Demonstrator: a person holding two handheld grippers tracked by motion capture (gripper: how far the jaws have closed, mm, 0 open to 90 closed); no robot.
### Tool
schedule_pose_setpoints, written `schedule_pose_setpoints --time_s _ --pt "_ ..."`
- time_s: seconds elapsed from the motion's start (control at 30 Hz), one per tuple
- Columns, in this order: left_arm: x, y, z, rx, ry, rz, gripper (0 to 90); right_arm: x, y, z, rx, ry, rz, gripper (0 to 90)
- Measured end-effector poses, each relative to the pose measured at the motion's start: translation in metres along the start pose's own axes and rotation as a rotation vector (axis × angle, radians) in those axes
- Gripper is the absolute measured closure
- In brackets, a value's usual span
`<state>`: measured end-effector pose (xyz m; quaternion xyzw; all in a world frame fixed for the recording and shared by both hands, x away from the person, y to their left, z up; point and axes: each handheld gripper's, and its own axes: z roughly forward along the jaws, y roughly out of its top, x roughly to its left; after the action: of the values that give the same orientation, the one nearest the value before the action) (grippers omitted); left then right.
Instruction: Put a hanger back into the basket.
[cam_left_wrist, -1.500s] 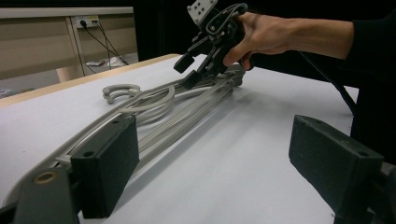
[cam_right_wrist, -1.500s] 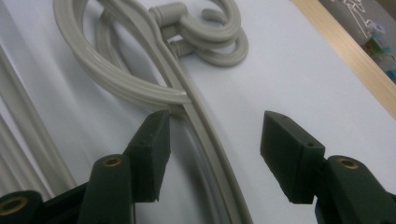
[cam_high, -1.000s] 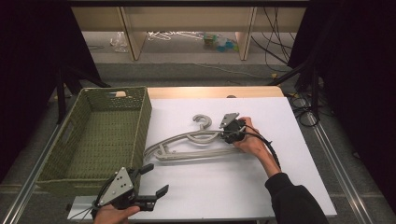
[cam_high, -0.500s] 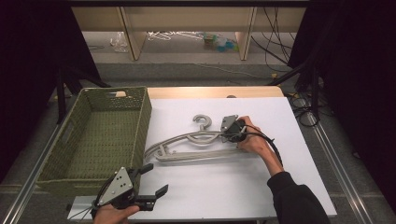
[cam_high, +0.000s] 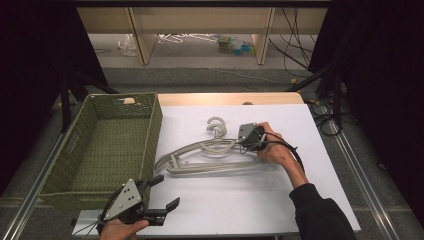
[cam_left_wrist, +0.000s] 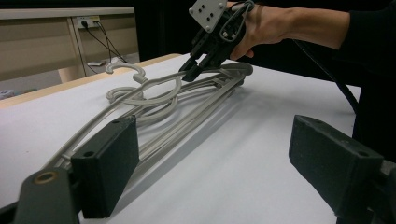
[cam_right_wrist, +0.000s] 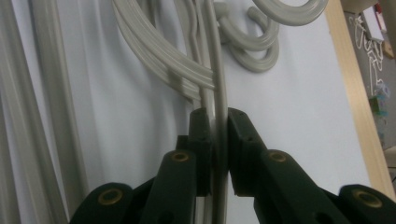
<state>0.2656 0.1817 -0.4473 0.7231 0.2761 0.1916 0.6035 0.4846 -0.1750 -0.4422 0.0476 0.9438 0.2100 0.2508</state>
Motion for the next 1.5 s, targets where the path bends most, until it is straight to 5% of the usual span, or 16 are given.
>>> schedule_pose_setpoints --time_s 0.33,0.6,0.97,1.03,1.1,1.2,1.5 --pt "0.000 0.000 -0.001 -0.004 0.003 0.002 16.0 0.002 0.007 -0.025 -0.037 -0.031 -0.036 81.9" --pt "0.001 0.000 -0.001 -0.004 0.006 0.004 15.9 0.009 0.005 -0.058 -0.132 -0.074 -0.093 82.1" --pt "0.002 0.000 -0.001 -0.012 0.008 0.003 15.9 0.008 -0.002 -0.071 -0.174 -0.071 -0.058 82.1" --pt "0.002 0.001 -0.002 -0.001 0.014 0.007 15.9 0.011 -0.006 -0.077 -0.188 -0.061 -0.008 82.1" --pt "0.002 0.000 -0.001 -0.014 0.007 0.005 16.0 0.009 -0.008 -0.079 -0.185 -0.065 -0.040 82.1" --pt "0.002 0.001 -0.002 -0.004 0.014 0.013 15.9 0.015 -0.019 -0.085 -0.214 -0.036 0.007 82.1" --pt "-0.001 0.005 0.010 0.009 0.020 -0.003 16.4 0.032 -0.036 -0.092 -0.238 0.013 0.000 82.1"
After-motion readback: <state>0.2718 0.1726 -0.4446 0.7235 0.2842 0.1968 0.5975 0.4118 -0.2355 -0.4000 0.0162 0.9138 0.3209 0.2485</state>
